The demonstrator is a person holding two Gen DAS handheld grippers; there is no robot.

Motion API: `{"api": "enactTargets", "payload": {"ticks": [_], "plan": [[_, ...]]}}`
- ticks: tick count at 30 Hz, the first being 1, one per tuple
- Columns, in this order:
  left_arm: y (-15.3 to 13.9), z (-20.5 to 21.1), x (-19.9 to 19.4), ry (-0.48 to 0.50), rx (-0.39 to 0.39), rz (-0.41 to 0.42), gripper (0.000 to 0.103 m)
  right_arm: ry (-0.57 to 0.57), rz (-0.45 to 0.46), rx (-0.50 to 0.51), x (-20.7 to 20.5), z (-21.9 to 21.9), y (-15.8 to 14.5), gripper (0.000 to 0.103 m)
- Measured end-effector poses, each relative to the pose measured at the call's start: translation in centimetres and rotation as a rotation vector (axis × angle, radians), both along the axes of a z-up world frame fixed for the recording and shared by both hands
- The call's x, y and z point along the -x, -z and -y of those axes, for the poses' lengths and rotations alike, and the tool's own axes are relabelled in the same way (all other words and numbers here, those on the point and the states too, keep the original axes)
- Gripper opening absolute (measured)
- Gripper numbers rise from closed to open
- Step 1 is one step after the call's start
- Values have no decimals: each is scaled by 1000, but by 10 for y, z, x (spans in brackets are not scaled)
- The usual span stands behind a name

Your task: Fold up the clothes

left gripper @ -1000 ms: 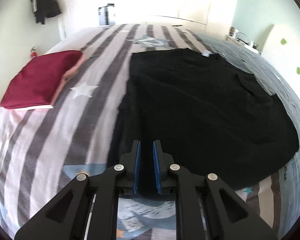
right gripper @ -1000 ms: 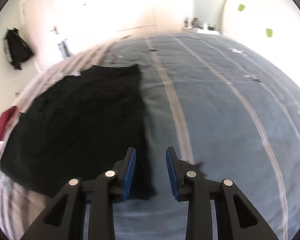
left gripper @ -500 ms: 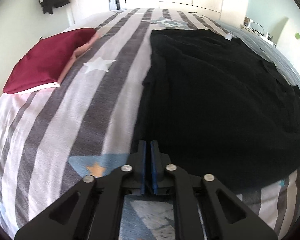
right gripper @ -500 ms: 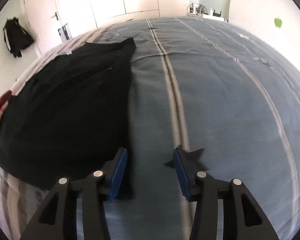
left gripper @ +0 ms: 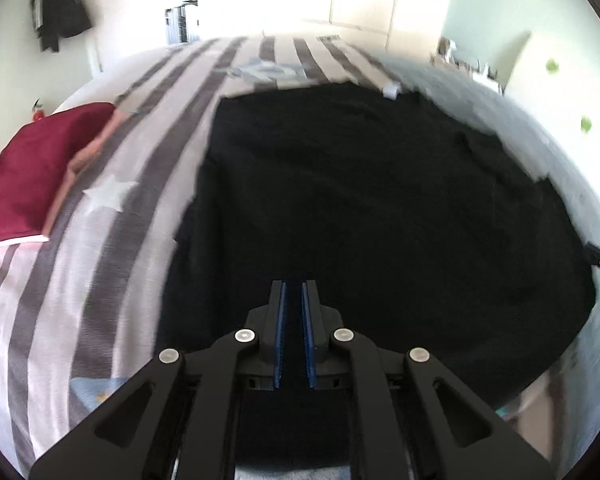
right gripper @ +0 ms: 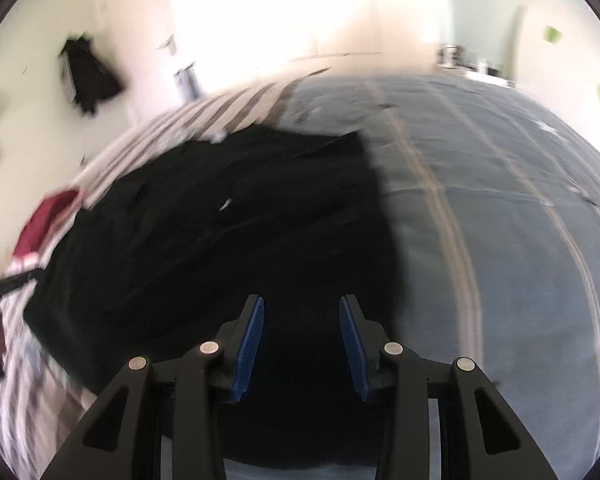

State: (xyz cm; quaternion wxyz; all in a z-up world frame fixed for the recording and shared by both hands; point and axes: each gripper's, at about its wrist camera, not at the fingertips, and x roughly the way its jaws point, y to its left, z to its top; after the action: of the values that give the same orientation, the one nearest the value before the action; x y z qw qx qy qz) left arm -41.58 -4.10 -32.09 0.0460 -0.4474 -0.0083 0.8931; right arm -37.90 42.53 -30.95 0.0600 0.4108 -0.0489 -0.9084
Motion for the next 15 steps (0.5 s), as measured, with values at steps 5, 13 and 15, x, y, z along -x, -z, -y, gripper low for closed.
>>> {"api": "enactTargets", "payload": {"ticks": [5,13,15], "plan": [[16,46,4,-176,-18,13,3,34,54,-21,9,-15,35,19],[-15,78,27,-319,-9,-53,4,85,44,-62,30,-43,17,8],[-19,89,35,-367,-32,-51,4,151,43,-47,40,-56,13,18]]}}
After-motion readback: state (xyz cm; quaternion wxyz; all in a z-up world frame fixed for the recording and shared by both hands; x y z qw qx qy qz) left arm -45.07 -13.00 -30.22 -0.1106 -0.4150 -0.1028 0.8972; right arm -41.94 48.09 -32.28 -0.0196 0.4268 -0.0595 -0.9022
